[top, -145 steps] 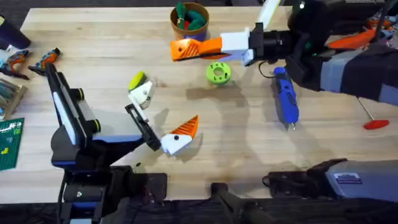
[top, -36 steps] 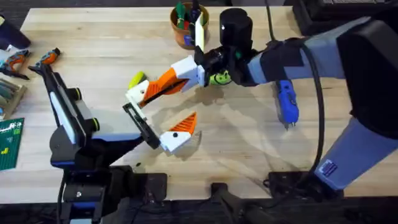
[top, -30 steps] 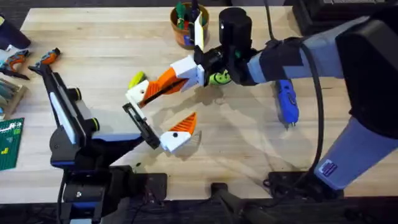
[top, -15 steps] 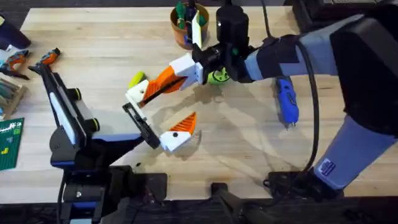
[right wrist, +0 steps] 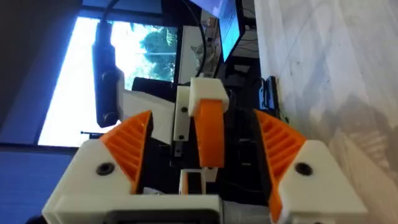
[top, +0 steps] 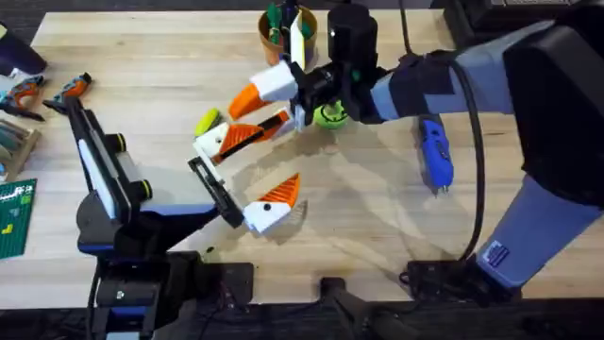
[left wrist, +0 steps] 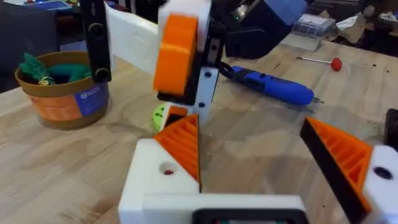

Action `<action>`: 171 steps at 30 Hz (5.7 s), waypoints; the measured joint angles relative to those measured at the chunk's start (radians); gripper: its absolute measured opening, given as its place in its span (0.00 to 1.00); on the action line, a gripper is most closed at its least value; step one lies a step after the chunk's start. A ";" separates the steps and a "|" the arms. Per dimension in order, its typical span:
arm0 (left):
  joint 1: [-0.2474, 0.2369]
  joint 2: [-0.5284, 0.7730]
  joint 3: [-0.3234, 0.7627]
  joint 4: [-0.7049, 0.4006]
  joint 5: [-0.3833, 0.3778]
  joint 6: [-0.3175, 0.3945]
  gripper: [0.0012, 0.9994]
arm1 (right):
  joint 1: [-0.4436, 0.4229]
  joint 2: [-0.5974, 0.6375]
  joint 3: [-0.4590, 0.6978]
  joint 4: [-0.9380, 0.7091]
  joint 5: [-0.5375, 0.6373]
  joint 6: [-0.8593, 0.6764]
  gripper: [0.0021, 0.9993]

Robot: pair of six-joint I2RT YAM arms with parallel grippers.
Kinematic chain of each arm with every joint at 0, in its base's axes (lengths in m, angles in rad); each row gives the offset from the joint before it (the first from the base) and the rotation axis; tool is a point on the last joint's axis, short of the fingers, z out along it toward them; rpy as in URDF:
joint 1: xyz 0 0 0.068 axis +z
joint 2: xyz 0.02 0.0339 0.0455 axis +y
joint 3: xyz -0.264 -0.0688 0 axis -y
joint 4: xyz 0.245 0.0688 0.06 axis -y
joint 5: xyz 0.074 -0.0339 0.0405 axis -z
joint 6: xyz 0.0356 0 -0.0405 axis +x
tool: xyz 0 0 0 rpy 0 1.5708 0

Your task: Pick up the gripper from the table and insert it into the empty holder that is missing its gripper. Then pick up a screw, insert it into the mounting hole, and use the screwdriver to tighten it. Finally, clean up the table by picking up the vegetable and placing it into the bucket.

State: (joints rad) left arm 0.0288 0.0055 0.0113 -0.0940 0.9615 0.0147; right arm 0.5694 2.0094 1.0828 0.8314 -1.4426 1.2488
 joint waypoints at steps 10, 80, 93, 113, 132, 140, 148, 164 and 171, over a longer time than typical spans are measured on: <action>0.000 0.000 0.000 0.000 0.008 0.000 0.99 | -0.004 -0.019 0.002 -0.003 0.006 -0.026 0.87; 0.000 0.000 0.000 -0.001 0.012 0.000 0.99 | -0.102 -0.416 0.422 -1.947 1.401 -1.144 0.88; 0.000 0.000 0.000 -0.001 0.012 0.000 0.99 | -0.108 -0.363 0.422 -1.867 1.415 -1.114 0.88; 0.000 0.000 0.000 -0.001 0.012 0.000 0.99 | -0.108 -0.195 0.495 -1.763 1.483 -1.151 0.76; 0.000 0.000 0.000 -0.001 0.012 0.000 0.99 | -0.076 -0.062 0.508 -1.785 1.487 -1.161 0.70; 0.000 0.000 0.000 -0.001 0.012 0.000 0.99 | -0.076 -0.032 0.508 -1.781 1.487 -1.165 0.61; 0.000 0.000 0.000 -0.001 0.012 0.000 0.99 | -0.076 0.008 0.508 -1.769 1.488 -1.167 0.50; 0.000 0.000 0.000 -0.001 0.012 0.000 0.99 | -0.076 0.008 0.508 -1.769 1.488 -1.168 0.27; 0.000 0.000 0.000 -0.001 0.012 0.000 0.99 | -0.076 0.008 0.508 -1.769 1.488 -1.168 0.12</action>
State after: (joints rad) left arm 0.0288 0.0052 0.0113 -0.0952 0.9733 0.0143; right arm 0.4934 2.0174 1.5909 -0.9379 0.0452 0.0811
